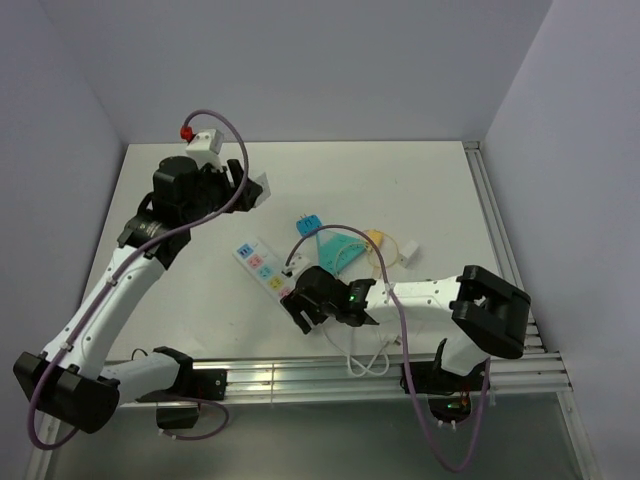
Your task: Insert the plug
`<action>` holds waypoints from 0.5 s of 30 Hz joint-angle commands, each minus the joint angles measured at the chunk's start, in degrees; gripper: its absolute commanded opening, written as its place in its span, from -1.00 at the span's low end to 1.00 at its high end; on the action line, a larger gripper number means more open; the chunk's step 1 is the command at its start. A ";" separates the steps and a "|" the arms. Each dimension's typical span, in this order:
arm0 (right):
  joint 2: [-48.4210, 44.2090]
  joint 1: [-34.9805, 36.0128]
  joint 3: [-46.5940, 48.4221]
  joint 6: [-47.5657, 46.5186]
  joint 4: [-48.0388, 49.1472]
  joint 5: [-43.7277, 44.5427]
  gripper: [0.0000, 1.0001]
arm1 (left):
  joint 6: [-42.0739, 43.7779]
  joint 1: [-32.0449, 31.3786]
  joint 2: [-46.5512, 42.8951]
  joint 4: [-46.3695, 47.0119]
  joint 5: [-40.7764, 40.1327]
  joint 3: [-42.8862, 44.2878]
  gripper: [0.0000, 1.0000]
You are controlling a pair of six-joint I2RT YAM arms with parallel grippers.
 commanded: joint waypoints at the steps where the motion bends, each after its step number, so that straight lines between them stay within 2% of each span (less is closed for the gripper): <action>1: -2.49 0.79 -1.20 -1.45 4.92 1.16 0.35 | 3.67 0.22 1.14 -15.25 4.22 7.56 -0.74; 3: -2.84 0.88 -1.28 -1.10 5.62 0.89 0.44 | 4.55 0.22 2.19 -21.05 4.47 10.62 -0.79; 4: -3.01 0.79 -1.46 -1.01 5.80 0.37 0.48 | 5.77 0.22 3.94 -23.33 5.26 11.51 -0.90; 6: -3.63 0.88 -1.99 -0.05 5.80 0.36 0.52 | 6.40 0.22 5.88 -28.42 5.53 13.18 -0.98; 9: -6.16 0.97 -4.44 1.36 7.82 2.12 0.68 | 8.42 0.31 9.57 -33.01 6.14 13.64 -0.99; 15: -15.49 0.88 -10.06 3.38 11.51 8.09 0.73 | 12.63 0.40 13.87 -34.43 9.14 12.14 -0.99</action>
